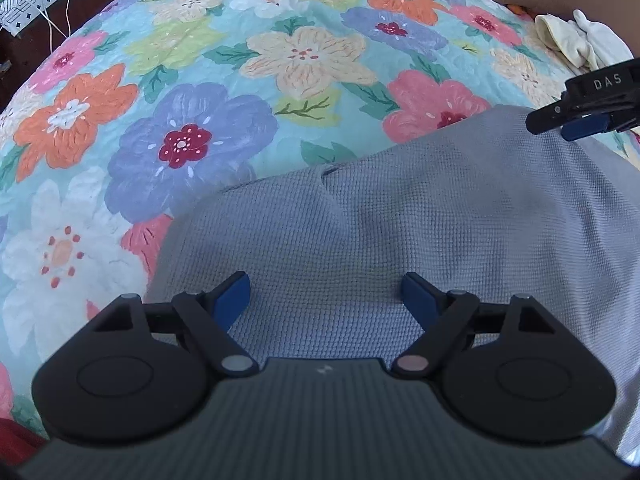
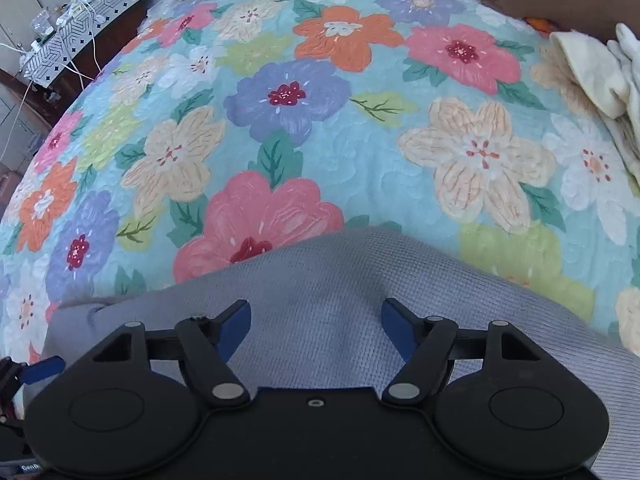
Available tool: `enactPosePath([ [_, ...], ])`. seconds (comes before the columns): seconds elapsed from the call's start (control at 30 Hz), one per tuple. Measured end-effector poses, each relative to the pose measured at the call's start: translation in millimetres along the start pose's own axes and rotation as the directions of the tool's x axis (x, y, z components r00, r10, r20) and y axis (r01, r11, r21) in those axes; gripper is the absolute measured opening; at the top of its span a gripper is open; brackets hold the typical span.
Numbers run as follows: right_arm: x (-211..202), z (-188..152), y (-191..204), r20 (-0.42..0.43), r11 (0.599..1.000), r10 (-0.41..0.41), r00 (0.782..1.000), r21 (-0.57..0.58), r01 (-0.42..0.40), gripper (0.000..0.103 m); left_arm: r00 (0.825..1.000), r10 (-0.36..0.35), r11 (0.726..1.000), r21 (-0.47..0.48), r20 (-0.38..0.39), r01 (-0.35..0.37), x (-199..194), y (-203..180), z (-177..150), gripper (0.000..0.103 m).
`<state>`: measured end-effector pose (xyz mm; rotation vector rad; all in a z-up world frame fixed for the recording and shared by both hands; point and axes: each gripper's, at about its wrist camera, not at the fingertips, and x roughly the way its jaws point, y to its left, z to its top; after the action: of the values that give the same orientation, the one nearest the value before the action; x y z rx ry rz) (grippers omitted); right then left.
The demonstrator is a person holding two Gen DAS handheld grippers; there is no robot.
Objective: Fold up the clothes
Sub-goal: 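Open both grippers to release the shirt onto the quilt, then pinch the shirt fabric with the right gripper while the left gripper pinches nearby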
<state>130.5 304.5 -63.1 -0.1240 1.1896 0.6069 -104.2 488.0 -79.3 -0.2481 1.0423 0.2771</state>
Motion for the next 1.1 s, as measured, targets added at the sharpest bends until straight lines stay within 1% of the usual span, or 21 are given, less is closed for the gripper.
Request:
enactPosePath([
  [0.07, 13.1, -1.4, 1.1, -0.025, 1.000, -0.010, 1.000, -0.007, 0.010, 0.084, 1.000, 0.005, 1.000, 0.019, -0.009, -0.005, 5.3, -5.4, 0.6, 0.084],
  [0.13, 21.9, -7.4, 5.8, -0.021, 0.998, -0.033, 0.999, -0.051, 0.032, 0.085, 1.000, 0.018, 0.999, 0.040, -0.011, -0.018, 9.4, -11.0, 2.3, 0.084],
  [0.17, 23.8, -11.9, 9.3, 0.000, 0.995, -0.049, 0.999, -0.087, 0.049, 0.080, 1.000, 0.016, 0.999, 0.043, -0.006, -0.016, 9.7, -12.2, 3.4, 0.084],
  [0.2, 22.9, -16.6, 13.2, 0.026, 0.987, -0.078, 0.997, -0.138, 0.081, 0.073, 1.000, 0.010, 0.999, 0.038, 0.001, -0.010, 9.3, -12.1, 4.4, 0.084],
  [0.27, 19.5, -25.3, 20.9, 0.078, 0.956, -0.144, 0.986, -0.245, 0.159, 0.019, 1.000, -0.002, 1.000, 0.015, 0.019, 0.001, 7.0, -8.7, 5.6, 0.084],
  [0.3, 15.0, -29.3, 21.1, 0.096, 0.949, -0.135, 0.986, -0.273, 0.156, 0.007, 1.000, -0.008, 1.000, 0.003, 0.029, 0.008, 5.7, -6.7, 6.1, 0.084],
  [0.33, 8.6, -32.9, 18.0, 0.107, 0.951, -0.113, 0.988, -0.275, 0.138, 0.005, 0.999, -0.016, 1.000, -0.012, 0.040, 0.017, 4.0, -4.9, 6.7, 0.084],
  [0.47, -17.6, -50.0, 2.6, 0.139, 0.968, -0.039, 0.990, -0.241, 0.072, 0.005, 0.994, -0.053, 0.996, -0.062, 0.097, 0.059, -2.7, -0.7, 9.7, 0.084],
  [0.6, -30.9, -73.3, -8.9, 0.111, 0.981, 0.058, 0.992, -0.189, -0.036, 0.005, 0.984, -0.080, 0.993, -0.076, 0.156, 0.093, -6.9, -5.4, 12.0, 0.084],
  [0.67, -35.4, -88.7, -12.9, 0.094, 0.981, 0.102, 0.990, -0.174, -0.084, 0.005, 0.979, -0.099, 0.992, -0.063, 0.178, 0.112, -7.9, -10.4, 12.3, 0.084],
  [0.77, -30.8, -111.4, -15.3, 0.056, 0.974, 0.111, 0.992, -0.205, -0.097, 0.005, 0.974, -0.100, 0.992, -0.051, 0.202, 0.113, -6.1, -20.6, 11.1, 0.084],
  [0.87, -18.6, -128.1, -20.9, 0.005, 0.976, 0.127, 0.992, -0.181, -0.124, 0.003, 0.977, -0.120, 0.992, -0.024, 0.176, 0.127, 2.1, -33.5, 8.2, 0.084],
  [0.97, -20.0, -142.0, -19.1, 0.011, 0.971, 0.149, 0.989, -0.188, -0.144, 0.003, 0.974, -0.079, 0.997, -0.002, 0.213, 0.081, -1.1, -39.9, 7.6, 0.084],
  [1.07, -22.8, -151.1, -16.7, -0.009, 0.966, 0.176, 0.984, -0.188, -0.175, 0.003, 0.963, -0.059, 0.996, -0.047, 0.263, 0.073, -7.1, -35.2, 9.3, 0.085],
  [1.1, -24.2, -151.7, -15.5, -0.014, 0.965, 0.176, 0.984, -0.195, -0.175, 0.003, 0.963, -0.027, 0.997, -0.066, 0.269, 0.046, -6.3, -34.6, 10.0, 0.089],
])
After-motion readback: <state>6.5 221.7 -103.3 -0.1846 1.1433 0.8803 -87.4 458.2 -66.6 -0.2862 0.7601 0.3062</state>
